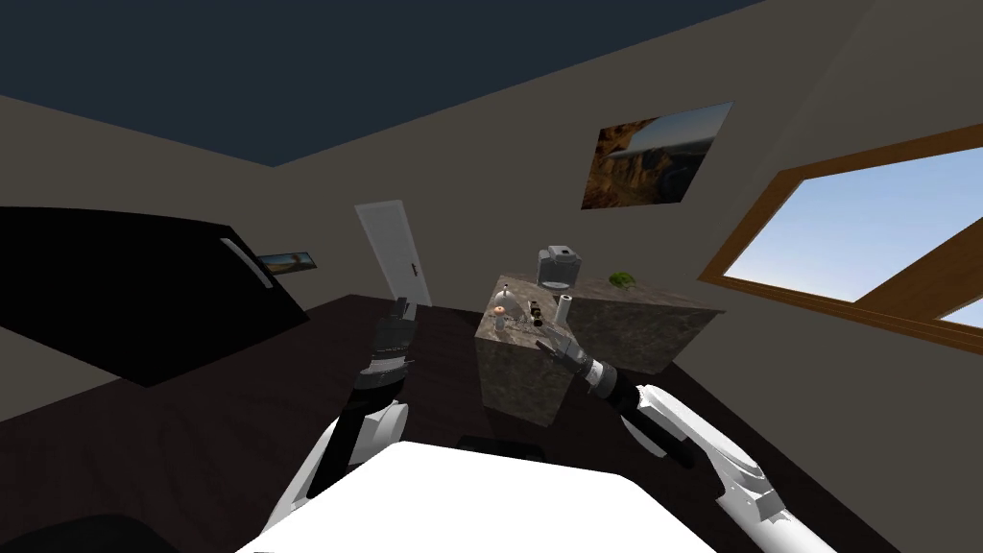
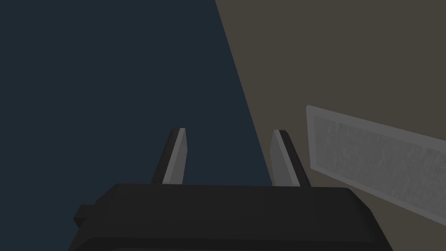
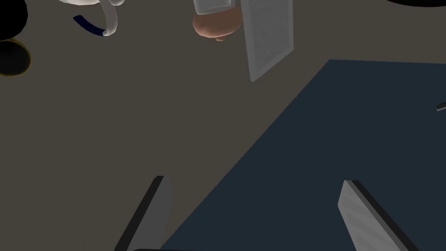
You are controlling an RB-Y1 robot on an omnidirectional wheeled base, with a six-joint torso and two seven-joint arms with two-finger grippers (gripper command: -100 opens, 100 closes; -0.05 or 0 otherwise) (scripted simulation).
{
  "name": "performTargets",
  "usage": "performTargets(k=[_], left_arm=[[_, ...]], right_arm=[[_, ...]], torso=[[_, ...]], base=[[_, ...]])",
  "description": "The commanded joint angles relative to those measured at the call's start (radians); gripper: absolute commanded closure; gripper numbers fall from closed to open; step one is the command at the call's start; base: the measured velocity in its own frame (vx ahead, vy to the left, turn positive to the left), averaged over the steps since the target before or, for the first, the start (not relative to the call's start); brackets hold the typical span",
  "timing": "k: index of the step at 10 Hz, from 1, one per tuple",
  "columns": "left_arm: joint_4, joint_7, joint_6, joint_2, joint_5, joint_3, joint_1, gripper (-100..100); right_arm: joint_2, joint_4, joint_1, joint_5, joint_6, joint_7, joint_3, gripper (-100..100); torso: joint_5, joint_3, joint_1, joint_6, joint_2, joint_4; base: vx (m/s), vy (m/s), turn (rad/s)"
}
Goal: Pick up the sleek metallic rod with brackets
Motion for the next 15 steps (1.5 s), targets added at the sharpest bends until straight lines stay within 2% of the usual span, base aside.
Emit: performTargets(k=[1,2,3,4,5,6,7,8,9,10,11,12,14,15], left_arm=[[0.0,0.0,0.0,0.0,0.0,0.0,0.0,0],[0.0,0.0,0.0,0.0,0.0,0.0,0.0,0],[0.0,0.0,0.0,0.0,0.0,0.0,0.0,0],[0.0,0.0,0.0,0.0,0.0,0.0,0.0,0],[0.0,0.0,0.0,0.0,0.0,0.0,0.0,0],[0.0,0.0,0.0,0.0,0.0,0.0,0.0,0],[0.0,0.0,0.0,0.0,0.0,0.0,0.0,0],[0.0,0.0,0.0,0.0,0.0,0.0,0.0,0],[0.0,0.0,0.0,0.0,0.0,0.0,0.0,0],[0.0,0.0,0.0,0.0,0.0,0.0,0.0,0],[0.0,0.0,0.0,0.0,0.0,0.0,0.0,0],[0.0,0.0,0.0,0.0,0.0,0.0,0.0,0],[0.0,0.0,0.0,0.0,0.0,0.0,0.0,0],[0.0,0.0,0.0,0.0,0.0,0.0,0.0,0]], right_arm=[[-0.049,0.047,-0.021,0.05,-0.012,0.011,0.01,-100],[-0.049,0.047,-0.021,0.064,-0.012,0.011,0.01,-100],[-0.093,0.085,-0.035,0.101,-0.02,0.018,0.018,-100],[-0.093,0.085,-0.035,0.115,-0.02,0.018,0.018,-100],[-0.134,0.124,-0.05,0.152,-0.027,0.026,0.025,-100],[-0.136,0.124,-0.05,0.165,-0.027,0.026,0.025,-100],[-0.179,0.162,-0.063,0.202,-0.034,0.034,0.032,-100],[-0.179,0.162,-0.063,0.215,-0.034,0.034,0.032,-100],[-0.221,0.201,-0.076,0.252,-0.041,0.041,0.039,-100],[-0.221,0.201,-0.076,0.264,-0.041,0.041,0.039,-100],[-0.261,0.239,-0.088,0.3,-0.047,0.048,0.045,-100],[-0.261,0.239,-0.088,0.311,-0.047,0.048,0.045,-100],[-0.326,0.314,-0.108,0.381,-0.058,0.061,0.058,-100],[-0.336,0.315,-0.108,0.4,-0.058,0.061,0.058,-100]], torso=[[0.0,0.0,0.0,0.0,0.0,0.0],[0.0,0.0,0.001,0.0,0.0,0.0],[0.0,0.0,0.001,0.0,-0.001,0.0],[0.0,-0.001,0.002,0.0,-0.001,0.0],[0.0,-0.001,0.002,0.0,-0.001,0.0],[0.001,-0.001,0.002,0.0,-0.002,0.0],[0.0,-0.001,0.002,0.0,-0.002,-0.001],[0.001,-0.001,0.004,0.0,-0.002,0.0],[0.001,-0.001,0.002,0.0,-0.001,0.0],[0.001,-0.001,0.004,0.0,-0.002,0.0],[0.001,-0.001,0.003,0.0,-0.002,0.0],[0.001,-0.001,0.004,0.0,-0.001,0.0],[0.001,-0.002,0.005,0.0,-0.004,-0.001],[0.002,-0.003,0.009,0.0,-0.006,-0.001]], base=[[0.016,0.094,-0.048],[0.026,0.08,-0.037],[0.038,0.108,-0.051],[0.032,0.101,-0.024],[0.054,0.107,-0.023],[0.041,0.098,-0.02],[0.036,0.132,-0.015],[0.029,0.102,-0.023],[0.05,0.128,-0.001],[0.035,0.107,-0.009],[0.03,0.13,0.009],[0.047,0.121,-0.001],[0.091,0.188,0.026],[0.072,0.15,0.002]])
